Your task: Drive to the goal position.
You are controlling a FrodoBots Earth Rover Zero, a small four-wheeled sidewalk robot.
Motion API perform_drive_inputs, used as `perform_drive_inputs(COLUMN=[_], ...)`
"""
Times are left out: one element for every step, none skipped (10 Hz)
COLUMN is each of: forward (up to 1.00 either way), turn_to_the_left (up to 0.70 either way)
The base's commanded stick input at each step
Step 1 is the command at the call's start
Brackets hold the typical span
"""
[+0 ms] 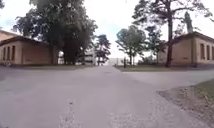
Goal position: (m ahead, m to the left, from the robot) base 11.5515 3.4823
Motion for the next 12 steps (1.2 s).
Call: perform_drive_inputs(forward=[0.85, 0.85, 0.85, 0.85, 0.85, 0.85, 0.85, 0.85, 0.85, 0.85, 0.85, 0.85], turn_to_the_left=[0.0, 0.0, 0.0, 0.0, 0.0, 0.0, 0.0, 0.0, 0.0, 0.0, 0.0, 0.0])
